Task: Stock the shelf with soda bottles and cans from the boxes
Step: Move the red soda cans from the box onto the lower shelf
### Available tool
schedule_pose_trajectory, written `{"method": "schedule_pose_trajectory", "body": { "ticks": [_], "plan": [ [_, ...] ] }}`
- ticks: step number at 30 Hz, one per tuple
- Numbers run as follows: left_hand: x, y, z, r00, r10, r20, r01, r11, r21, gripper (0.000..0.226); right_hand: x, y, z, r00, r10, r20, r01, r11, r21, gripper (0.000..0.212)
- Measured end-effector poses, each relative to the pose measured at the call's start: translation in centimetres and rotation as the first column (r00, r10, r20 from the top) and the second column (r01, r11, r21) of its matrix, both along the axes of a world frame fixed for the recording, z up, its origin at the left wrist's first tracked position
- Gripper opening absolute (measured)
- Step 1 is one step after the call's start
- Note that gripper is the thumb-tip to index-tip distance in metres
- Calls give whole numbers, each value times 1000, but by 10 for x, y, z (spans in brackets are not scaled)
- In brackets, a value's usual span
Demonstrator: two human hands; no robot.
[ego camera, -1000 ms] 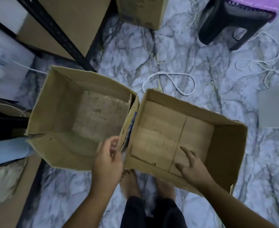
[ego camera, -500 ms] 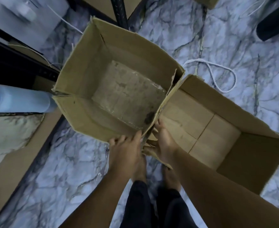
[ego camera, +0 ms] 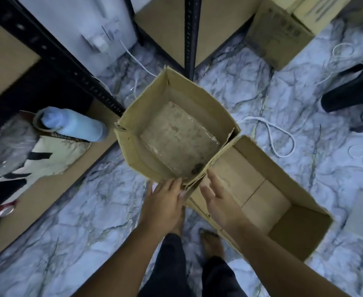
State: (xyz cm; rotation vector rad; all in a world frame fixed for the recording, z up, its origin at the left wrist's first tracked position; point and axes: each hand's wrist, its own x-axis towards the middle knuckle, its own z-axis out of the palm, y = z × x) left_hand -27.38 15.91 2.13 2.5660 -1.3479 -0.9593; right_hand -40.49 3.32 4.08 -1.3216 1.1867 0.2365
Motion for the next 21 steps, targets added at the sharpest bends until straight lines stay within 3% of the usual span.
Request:
{"method": "schedule_pose_trajectory", "body": {
  "ticks": [3,5,9,13,16,21],
  "plan": [
    [1,9,57,999,29,23,-29,999,32,53,-9,0,53,948,318,-4,-314,933,-176,55],
    [0,18,94,997,60,39,-62,997,46,49,-12,3,87,899,438,-24,-426,860,-280,53],
    [-7,35,162,987,148,58,-150,989,21,50,-13,13,155,813,581,-37,-529,711,-462,53],
    [-17,59,221,976,213,39,-211,976,-54,54,-14,24,219,674,735,-71,-642,536,-548,62],
    [-25,80,266,967,249,45,-242,963,-119,53,-9,33,274,597,795,-107,-663,415,-623,57],
    [-25,109,333,953,283,105,-263,949,-171,51,8,50,341,494,863,-102,-698,324,-639,58]
  ]
}}
